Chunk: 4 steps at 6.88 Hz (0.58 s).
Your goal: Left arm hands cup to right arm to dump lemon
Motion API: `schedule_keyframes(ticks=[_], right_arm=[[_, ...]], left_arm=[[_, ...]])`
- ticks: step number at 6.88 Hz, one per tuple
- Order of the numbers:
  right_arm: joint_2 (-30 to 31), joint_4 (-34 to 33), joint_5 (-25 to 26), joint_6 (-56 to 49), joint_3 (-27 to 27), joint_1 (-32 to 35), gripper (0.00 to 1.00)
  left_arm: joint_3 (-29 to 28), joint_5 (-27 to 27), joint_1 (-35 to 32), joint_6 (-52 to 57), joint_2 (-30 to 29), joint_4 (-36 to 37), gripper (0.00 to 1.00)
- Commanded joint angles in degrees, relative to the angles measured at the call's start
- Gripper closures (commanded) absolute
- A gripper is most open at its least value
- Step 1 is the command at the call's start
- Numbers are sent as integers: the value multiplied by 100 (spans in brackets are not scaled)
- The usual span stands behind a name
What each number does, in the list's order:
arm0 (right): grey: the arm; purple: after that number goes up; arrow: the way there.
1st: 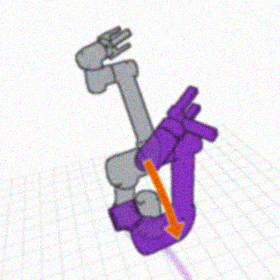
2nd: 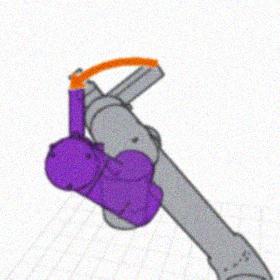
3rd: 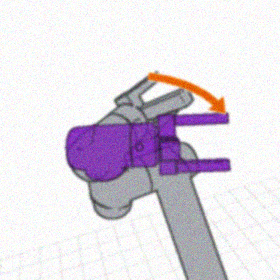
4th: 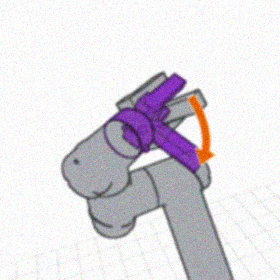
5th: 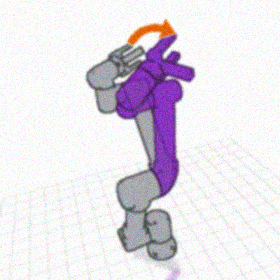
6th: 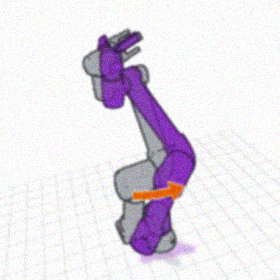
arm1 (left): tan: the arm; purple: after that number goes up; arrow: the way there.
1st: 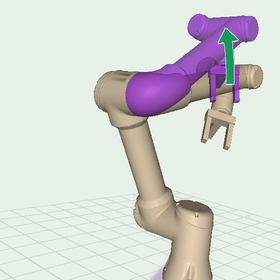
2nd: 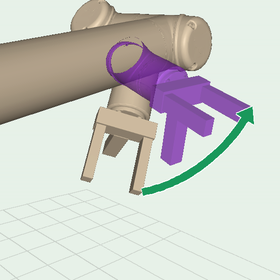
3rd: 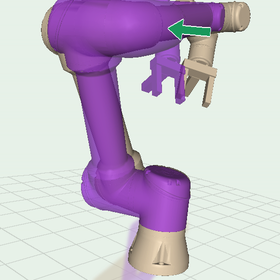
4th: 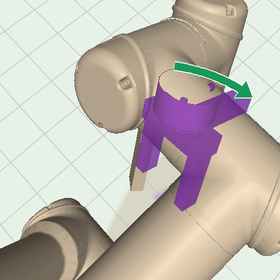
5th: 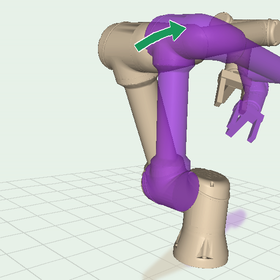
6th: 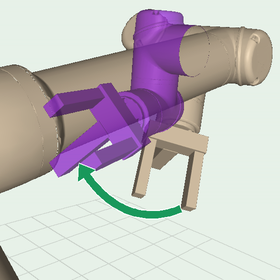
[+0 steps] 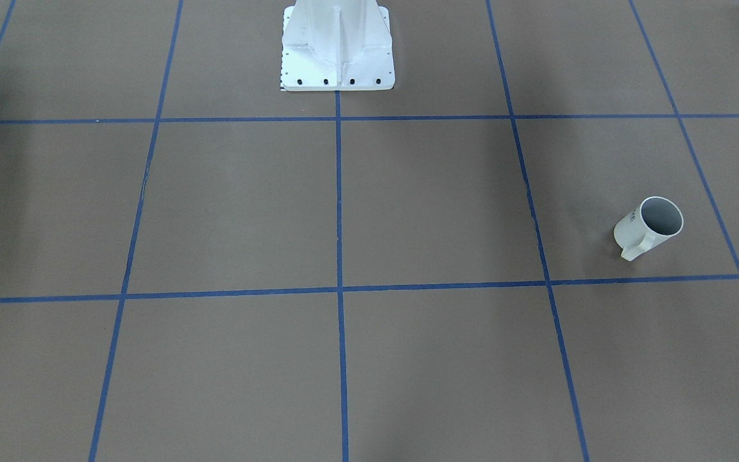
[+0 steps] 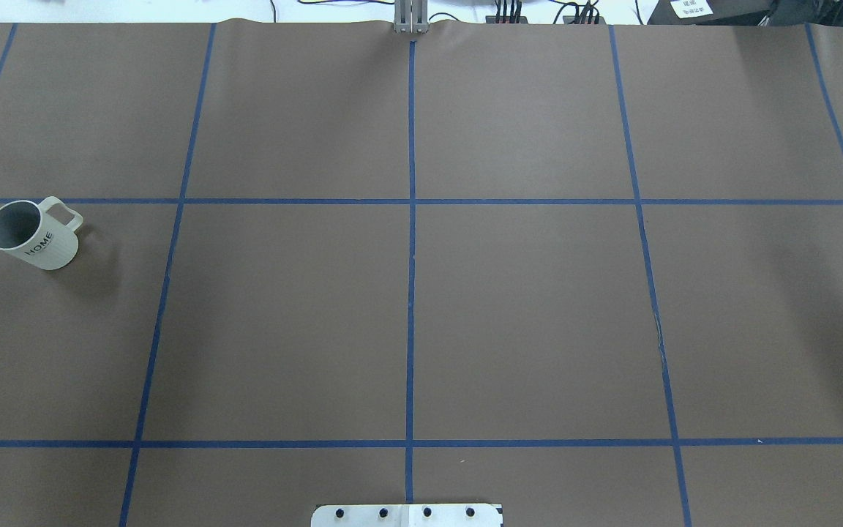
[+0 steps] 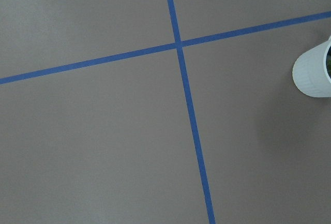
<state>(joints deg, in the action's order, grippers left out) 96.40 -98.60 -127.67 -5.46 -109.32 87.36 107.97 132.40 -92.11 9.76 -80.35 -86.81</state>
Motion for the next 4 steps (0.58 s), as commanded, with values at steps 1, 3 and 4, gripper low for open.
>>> schedule_keyframes(ticks=[1, 3, 4], right_arm=[[-601, 7, 31, 54, -133, 0, 0], [-824, 42, -12, 80, -307, 140, 0], [-807, 129, -12, 54, -352, 141, 0]], left_arm=[[-47, -38, 0, -10, -69, -509, 0], [-126, -21, 0, -27, -173, -1256, 0], [-231, 5, 0, -132, -505, -1381, 0]])
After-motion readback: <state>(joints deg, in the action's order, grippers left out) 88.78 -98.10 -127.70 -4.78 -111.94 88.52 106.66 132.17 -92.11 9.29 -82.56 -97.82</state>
